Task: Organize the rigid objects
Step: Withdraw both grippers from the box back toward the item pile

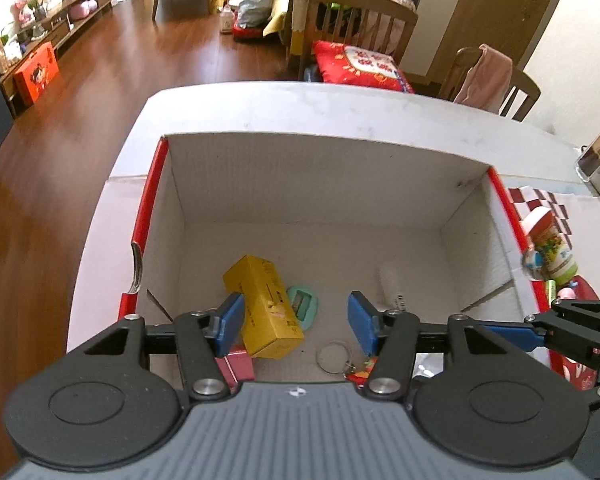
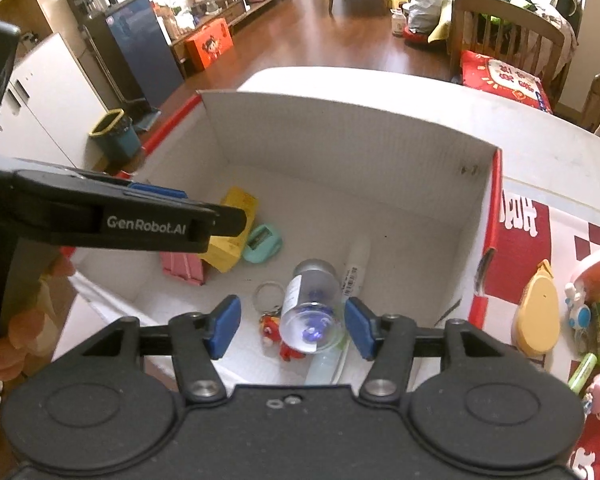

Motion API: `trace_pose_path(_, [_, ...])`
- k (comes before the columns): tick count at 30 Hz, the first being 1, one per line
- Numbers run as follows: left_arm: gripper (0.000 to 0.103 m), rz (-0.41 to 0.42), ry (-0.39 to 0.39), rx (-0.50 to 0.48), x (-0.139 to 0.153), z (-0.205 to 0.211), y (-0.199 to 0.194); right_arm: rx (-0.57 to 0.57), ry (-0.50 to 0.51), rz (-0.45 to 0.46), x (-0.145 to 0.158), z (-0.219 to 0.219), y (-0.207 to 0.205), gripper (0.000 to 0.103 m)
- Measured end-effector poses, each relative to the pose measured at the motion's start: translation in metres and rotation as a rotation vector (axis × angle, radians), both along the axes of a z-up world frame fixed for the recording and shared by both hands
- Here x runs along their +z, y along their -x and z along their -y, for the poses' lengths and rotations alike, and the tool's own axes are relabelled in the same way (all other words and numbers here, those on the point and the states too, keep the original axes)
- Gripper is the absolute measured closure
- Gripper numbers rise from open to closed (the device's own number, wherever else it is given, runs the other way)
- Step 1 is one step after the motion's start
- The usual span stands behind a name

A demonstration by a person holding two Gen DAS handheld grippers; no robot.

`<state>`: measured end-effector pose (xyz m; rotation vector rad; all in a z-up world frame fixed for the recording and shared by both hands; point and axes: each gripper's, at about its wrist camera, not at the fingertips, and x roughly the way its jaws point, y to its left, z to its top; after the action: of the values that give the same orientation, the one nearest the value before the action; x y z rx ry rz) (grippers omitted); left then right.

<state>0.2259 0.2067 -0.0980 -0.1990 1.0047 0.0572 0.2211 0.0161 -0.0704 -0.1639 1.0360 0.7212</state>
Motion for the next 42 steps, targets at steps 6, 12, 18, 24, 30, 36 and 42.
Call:
trace_pose_path(6, [0.047,0.058,-0.012,-0.011,0.021,0.014,0.016,0.006,-0.054,0.039,0.024,0.019,0.015,0.034])
trace_pose_path(12, [0.047,0.104,-0.01,-0.034,0.038,0.034,0.032,0.002,-0.101,0.091,0.046,0.045,0.031,0.022])
trace_pose_path(18, [0.044,0.154,0.009,-0.042,0.055,0.058,0.039,-0.027,-0.144,0.13,0.061,0.083,0.038,0.014])
trace_pose_path(24, [0.036,0.196,0.015,-0.071,0.065,0.091,0.043,-0.061,-0.163,0.162,0.066,0.132,0.039,0.009])
trace_pose_path(30, [0.027,0.222,0.001,-0.104,0.069,0.131,0.041,-0.111,-0.167,0.178,0.064,0.175,0.034,0.004])
trace_pose_path(36, [0.022,0.251,-0.007,-0.106,0.066,0.169,0.034,-0.129,-0.154,0.213,0.059,0.215,0.026,0.0])
trace_pose_path(42, [0.022,0.237,0.0,-0.108,0.054,0.205,0.021,-0.145,-0.112,0.209,0.043,0.248,0.012,0.0])
